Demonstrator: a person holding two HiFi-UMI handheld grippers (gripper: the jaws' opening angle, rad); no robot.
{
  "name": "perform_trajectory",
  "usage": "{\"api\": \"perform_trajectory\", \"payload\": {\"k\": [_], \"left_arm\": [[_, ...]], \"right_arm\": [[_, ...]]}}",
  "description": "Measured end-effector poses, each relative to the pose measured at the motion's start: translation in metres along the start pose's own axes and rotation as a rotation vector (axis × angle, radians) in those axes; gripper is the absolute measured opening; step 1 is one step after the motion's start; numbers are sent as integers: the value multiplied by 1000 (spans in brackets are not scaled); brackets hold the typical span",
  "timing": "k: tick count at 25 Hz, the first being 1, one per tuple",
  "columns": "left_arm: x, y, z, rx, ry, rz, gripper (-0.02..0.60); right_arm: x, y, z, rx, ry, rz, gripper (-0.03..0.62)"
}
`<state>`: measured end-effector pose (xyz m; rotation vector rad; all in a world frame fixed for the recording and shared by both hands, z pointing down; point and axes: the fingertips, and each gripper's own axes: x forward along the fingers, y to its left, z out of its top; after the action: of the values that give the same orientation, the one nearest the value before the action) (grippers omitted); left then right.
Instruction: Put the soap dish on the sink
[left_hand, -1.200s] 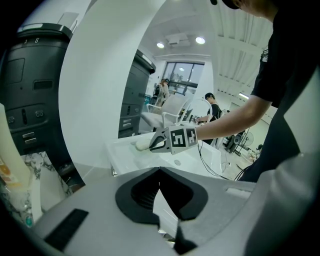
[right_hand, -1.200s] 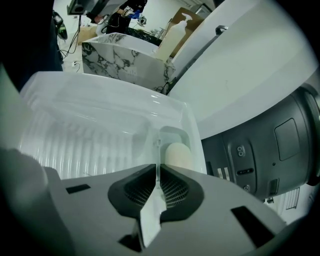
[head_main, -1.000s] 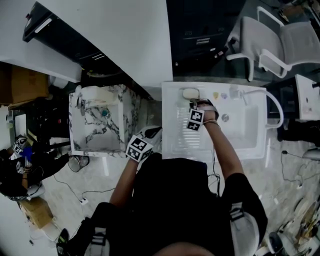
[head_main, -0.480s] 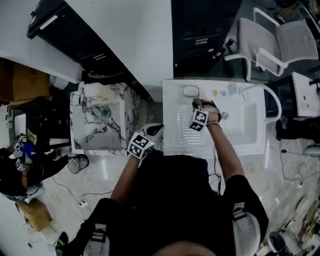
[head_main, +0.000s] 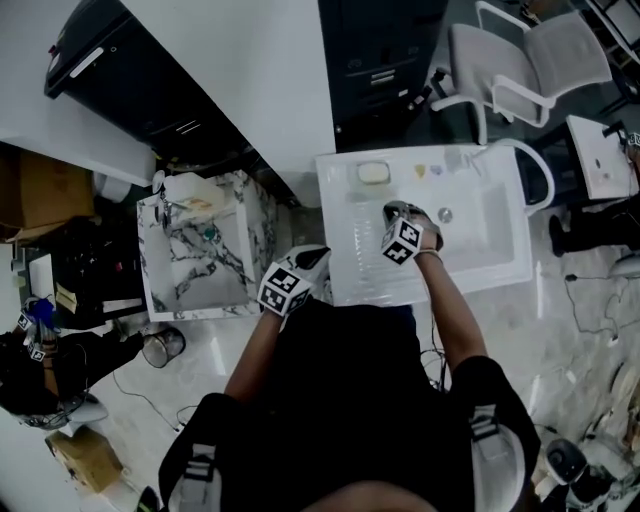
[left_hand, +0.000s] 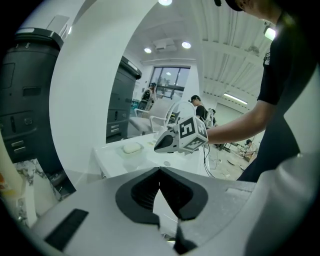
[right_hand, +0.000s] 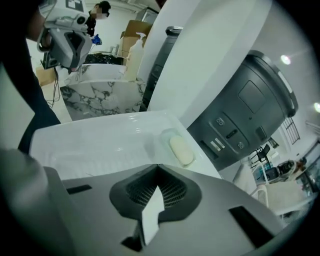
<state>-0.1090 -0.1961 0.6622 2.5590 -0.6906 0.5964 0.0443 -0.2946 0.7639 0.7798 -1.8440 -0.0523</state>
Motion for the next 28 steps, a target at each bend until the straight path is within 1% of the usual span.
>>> {"api": "perform_trajectory", "payload": {"k": [4,7,12,20,24,28], "left_arm": [[1,-5,-3,33,2,-40,0],[-1,-9,-6,50,12,-61,0],[-4,-8,-6,50,12,-63,0],[5,-17,4,40,-1,-60,0],[10,-24,12,28,-4,-47,0],[14,-32,19,14,-10,-40,0]], "right_arm": [[-14,13,-3,113,-29,-8,-6],[-25,25,-8,171,-37,-20,-6],[-41,38,-13,262,-63,-15,-6],[-69,38,-24,401,-116,0,-6],[-77,39,-37,449,-110,15,-6],[-87,36,-45,454,-119,23,-6]]}}
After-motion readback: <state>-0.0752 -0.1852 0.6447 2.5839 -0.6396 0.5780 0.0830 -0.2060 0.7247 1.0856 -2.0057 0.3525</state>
